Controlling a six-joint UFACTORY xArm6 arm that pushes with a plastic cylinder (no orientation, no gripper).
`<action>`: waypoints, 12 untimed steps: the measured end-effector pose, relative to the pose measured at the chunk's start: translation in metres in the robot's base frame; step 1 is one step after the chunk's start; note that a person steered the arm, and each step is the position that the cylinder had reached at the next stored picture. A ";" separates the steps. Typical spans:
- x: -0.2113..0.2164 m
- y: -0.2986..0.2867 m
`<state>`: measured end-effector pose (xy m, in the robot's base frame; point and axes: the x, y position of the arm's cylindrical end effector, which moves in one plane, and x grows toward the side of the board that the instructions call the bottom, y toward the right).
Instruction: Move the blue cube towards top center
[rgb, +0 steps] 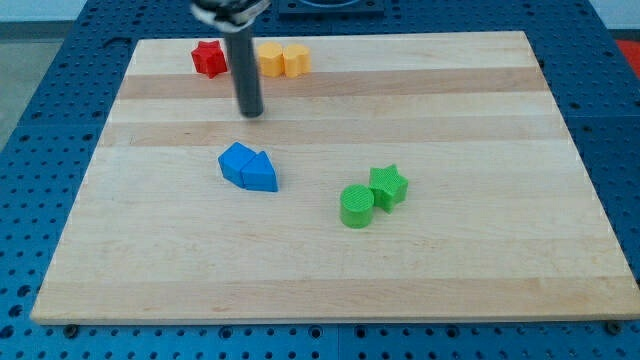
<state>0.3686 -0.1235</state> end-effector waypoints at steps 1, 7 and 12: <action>0.053 -0.011; 0.137 -0.037; 0.114 0.045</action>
<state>0.4824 -0.0781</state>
